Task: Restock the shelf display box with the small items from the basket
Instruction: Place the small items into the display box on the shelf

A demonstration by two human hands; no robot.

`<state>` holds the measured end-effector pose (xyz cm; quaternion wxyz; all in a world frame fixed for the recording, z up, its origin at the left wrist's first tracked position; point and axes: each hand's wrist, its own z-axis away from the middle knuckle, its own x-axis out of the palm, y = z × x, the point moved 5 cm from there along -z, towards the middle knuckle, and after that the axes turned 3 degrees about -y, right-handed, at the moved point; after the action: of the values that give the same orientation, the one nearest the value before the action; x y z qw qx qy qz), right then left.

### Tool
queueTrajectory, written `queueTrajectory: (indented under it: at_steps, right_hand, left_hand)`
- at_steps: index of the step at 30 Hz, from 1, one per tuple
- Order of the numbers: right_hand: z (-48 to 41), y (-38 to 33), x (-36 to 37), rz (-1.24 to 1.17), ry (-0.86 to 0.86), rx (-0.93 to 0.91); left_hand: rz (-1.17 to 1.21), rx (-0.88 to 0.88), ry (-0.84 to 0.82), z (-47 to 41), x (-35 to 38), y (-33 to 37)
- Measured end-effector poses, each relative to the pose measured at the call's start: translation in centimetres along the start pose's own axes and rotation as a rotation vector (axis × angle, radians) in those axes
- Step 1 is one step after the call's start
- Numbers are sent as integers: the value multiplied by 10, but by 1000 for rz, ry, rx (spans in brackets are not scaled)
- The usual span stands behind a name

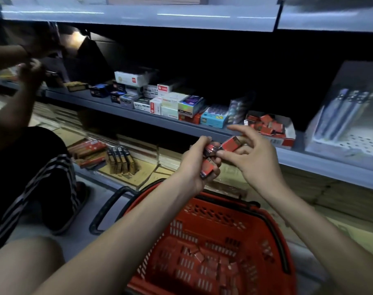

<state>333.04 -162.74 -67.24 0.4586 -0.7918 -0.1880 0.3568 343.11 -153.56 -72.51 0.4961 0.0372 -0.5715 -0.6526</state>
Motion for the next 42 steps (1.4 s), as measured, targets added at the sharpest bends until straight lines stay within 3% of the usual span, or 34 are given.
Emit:
queueTrajectory:
  at_steps: [7,15,19,24,26,29,31,33,37,42]
  right_hand:
    - [-15,28,-63,-11,153,35]
    - [-92,28,-111,723,324,-219]
    - [-124,55,-108,1072,211,-136]
    - [-126,55,-116,1109,30,-19]
    - [-120,46,-118,1045,24,-60]
    - [-109,26,-125,565,117,-13]
    - [-105,22,-119,186,15,105]
    - [-101,22,-113,13,-67,186]
    - [-96,34,-114,-210,-91,323]
    - [-113,42,-127,-97,91,263]
  left_hand:
    - [17,-34,-79,-26,24,-5]
    - [-46,-2,-128,-54,51,2]
    - [-116,10,-174,-58,72,11]
    - [-234,-35,-220,-59,96,24]
    - [-279,-27,-228,-61,105,26]
    - [-332,34,-241,-66,116,28]
    - [-351,64,-256,-67,122,30]
    - [-369,77,-258,-68,127,31]
    - [-419,116,-239,-69,128,31]
    - [-456,134,-176,-72,121,33]
